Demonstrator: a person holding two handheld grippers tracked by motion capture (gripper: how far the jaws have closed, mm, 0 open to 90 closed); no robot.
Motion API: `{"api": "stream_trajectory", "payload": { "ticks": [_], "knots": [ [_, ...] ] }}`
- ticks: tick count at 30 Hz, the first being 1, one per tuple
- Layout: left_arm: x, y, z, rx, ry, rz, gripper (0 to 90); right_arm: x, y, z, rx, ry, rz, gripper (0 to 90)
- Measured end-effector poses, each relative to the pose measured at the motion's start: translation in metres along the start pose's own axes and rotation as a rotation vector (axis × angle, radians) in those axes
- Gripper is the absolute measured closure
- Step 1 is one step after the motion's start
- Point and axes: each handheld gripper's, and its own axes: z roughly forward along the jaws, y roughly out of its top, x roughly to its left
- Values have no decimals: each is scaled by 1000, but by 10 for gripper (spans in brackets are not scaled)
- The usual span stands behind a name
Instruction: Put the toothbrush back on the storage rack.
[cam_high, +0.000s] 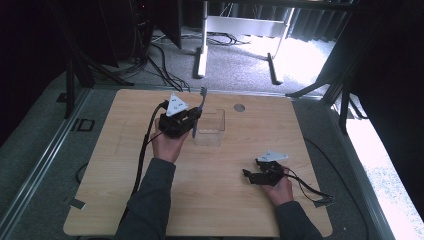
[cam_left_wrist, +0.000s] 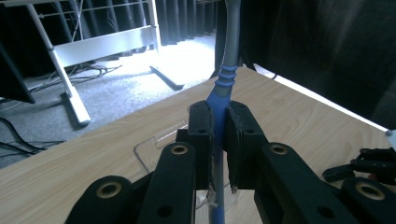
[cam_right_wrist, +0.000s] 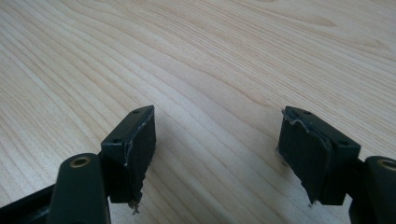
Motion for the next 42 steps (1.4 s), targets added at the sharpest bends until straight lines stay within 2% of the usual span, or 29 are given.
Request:
{"api": "stream_trajectory", "payload": {
  "ticks": [12, 30, 35, 42],
  "knots": [
    [3, -4, 10, -15, 28, -3, 816, 0, 0, 0, 0, -1, 1, 272],
    [8, -8, 18, -43, 54, -33, 815, 0, 0, 0, 0, 0, 2, 272],
    [9, -8, 20, -63, 54, -46, 815, 0, 0, 0, 0, 0, 1, 272],
    [11, -9, 23, -81, 72, -43, 815, 0, 0, 0, 0, -1, 0, 272]
  ]
}}
